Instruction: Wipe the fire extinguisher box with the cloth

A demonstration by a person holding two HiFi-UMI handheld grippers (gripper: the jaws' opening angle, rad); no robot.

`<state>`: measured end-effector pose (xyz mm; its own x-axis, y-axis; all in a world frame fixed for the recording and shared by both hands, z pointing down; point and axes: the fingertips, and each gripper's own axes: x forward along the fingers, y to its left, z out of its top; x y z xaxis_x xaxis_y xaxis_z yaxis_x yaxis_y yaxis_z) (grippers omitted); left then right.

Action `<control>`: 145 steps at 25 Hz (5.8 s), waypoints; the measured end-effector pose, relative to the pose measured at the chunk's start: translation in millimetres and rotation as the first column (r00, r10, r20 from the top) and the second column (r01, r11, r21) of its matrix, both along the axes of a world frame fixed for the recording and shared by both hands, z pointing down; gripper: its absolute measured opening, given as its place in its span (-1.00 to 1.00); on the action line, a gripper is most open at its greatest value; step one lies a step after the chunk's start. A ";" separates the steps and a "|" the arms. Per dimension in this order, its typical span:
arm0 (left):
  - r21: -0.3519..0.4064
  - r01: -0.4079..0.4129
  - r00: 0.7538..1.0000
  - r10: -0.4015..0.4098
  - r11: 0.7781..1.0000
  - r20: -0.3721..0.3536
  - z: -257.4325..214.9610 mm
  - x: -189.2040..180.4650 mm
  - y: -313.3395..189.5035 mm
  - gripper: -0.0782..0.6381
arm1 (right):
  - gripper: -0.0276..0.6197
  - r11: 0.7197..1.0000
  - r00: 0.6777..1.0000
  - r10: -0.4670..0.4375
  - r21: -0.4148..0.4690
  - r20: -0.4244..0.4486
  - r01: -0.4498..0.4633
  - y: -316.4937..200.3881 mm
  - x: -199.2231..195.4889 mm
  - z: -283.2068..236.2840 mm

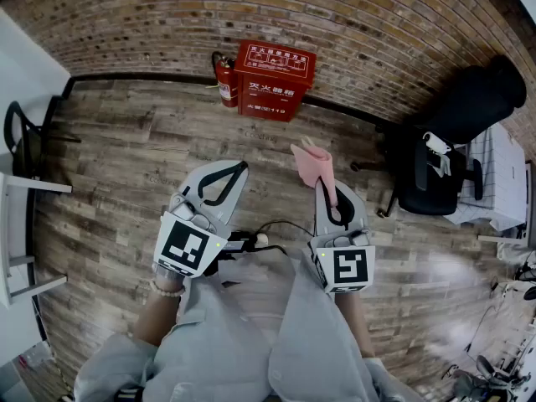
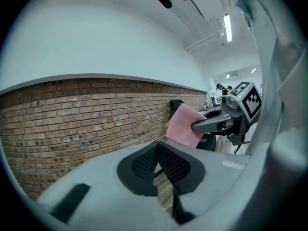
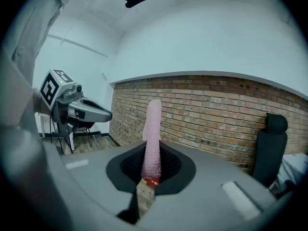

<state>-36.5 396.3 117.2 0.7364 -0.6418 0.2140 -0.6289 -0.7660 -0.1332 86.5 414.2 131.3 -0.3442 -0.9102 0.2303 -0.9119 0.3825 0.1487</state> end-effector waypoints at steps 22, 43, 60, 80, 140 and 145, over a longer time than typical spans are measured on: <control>0.004 0.043 0.999 -0.043 0.999 0.018 0.6 21.1 -3.3 -0.79 | -0.86 0.999 0.999 -0.041 -0.007 0.034 0.041 -7.3 22.9 1.7; 0.033 0.049 0.999 -0.050 0.998 0.022 3.1 51.1 -46.3 -0.79 | -0.85 0.999 0.999 -0.033 -0.019 0.023 0.033 -40.8 56.5 17.6; 0.035 -0.057 0.998 0.056 0.998 0.022 0.0 6.6 -260.4 -0.79 | -0.85 0.999 0.999 0.033 -0.023 -0.007 -0.034 -249.8 -0.5 5.3; -0.041 -0.025 1.000 0.025 0.999 -0.004 27.7 -10.6 -335.2 -0.79 | -0.85 0.985 0.997 0.071 -0.154 -0.029 -0.074 -300.1 -5.0 48.9; -0.114 0.405 0.913 -0.393 0.907 0.112 246.8 -76.7 -488.1 -0.79 | -0.86 0.887 0.915 -0.394 -0.297 -0.087 0.354 -630.1 -134.0 343.3; -0.112 0.407 0.910 -0.393 0.907 0.130 253.6 -78.5 -488.0 -0.79 | -0.86 0.874 0.904 -0.416 -0.319 -0.102 0.367 -636.6 -147.9 369.1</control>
